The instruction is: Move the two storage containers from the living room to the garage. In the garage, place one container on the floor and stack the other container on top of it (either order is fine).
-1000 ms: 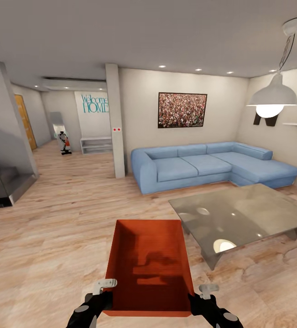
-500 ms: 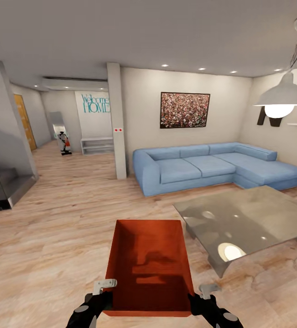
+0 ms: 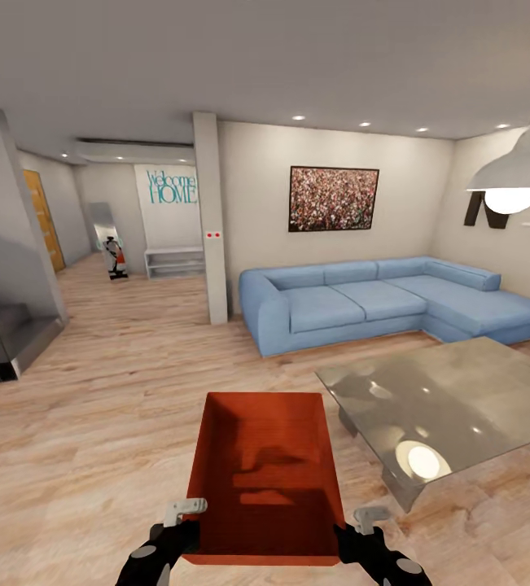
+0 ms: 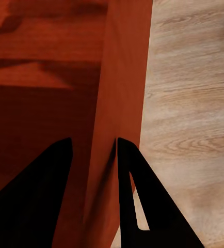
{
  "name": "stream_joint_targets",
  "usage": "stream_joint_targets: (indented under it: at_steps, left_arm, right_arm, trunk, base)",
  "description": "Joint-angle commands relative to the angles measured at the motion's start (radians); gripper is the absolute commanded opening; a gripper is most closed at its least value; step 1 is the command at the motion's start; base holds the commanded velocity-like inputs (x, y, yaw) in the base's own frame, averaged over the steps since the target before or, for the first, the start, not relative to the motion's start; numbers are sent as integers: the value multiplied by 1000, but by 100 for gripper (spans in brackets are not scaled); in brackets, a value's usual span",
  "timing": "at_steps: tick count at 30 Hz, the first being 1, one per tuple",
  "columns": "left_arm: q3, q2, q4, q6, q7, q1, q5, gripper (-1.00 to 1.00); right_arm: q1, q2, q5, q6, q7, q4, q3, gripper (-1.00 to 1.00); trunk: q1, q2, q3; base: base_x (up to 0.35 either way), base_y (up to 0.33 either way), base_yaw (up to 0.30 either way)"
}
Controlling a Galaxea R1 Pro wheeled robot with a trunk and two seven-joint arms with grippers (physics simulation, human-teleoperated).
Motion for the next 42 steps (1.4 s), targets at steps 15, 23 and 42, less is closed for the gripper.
stream_joint_targets:
  at_steps: [15,23,42]
  left_arm:
    - [47,0,-7,5,-1,-1,14,-100]
    - [47,0,-7,5,-1,-1,13,-100]
    - [47,0,-7,5,-1,-1,13,-100]
  right_arm:
    - [0,-10,-13,-2,10,1,15,-100]
    - [0,-10,-13,-2,10,1,15,-100]
    - [0,-10,-13,-2,10,1,15,-100]
  trunk:
    - [0,-1,13]
    - [0,-1,6]
    - [0,-1,-5]
  base:
    - [2,1,80]
    - [0,0,59]
    - [0,0,132]
